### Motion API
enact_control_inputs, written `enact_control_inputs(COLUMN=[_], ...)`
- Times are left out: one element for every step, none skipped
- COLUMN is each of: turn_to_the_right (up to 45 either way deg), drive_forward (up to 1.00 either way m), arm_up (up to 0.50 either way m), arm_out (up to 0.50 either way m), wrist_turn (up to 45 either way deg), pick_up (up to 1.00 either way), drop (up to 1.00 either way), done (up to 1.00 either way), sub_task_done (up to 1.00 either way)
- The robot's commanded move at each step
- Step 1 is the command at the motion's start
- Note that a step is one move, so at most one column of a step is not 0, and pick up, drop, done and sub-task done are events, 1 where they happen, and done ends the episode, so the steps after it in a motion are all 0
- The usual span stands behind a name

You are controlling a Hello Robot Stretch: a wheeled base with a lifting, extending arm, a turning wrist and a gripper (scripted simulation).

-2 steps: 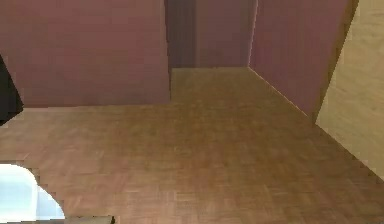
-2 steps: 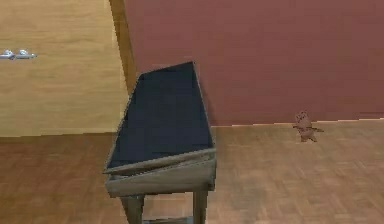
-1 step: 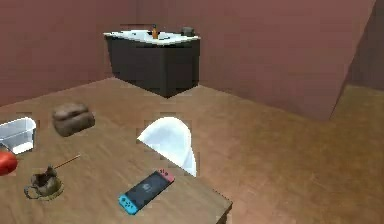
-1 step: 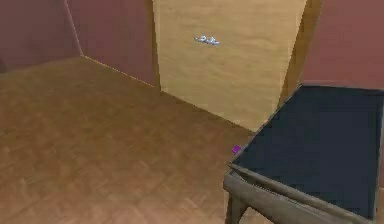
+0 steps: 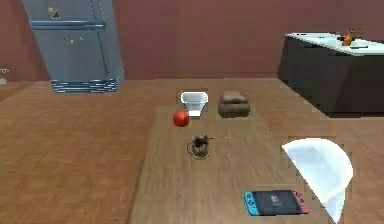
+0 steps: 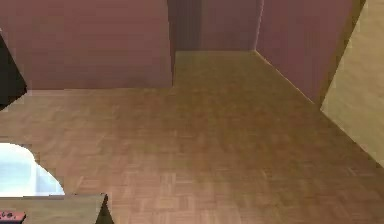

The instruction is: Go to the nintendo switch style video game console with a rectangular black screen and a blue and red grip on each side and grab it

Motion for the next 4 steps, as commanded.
enact_control_inputs(turn_to_the_right=[-45.0,-12.0,0.0,0.0], drive_forward=[0.00,0.00,0.00,0.00], arm_up=[0.00,0.00,0.50,0.34], arm_out=[0.00,0.00,0.00,0.00], wrist_turn=[0.0,0.0,0.0,0.0], pick_up=[0.00,0.00,0.00,0.00], drop=[0.00,0.00,0.00,0.00], done=[0.00,0.00,0.00,0.00], sub_task_done=[0.00,0.00,0.00,0.00])
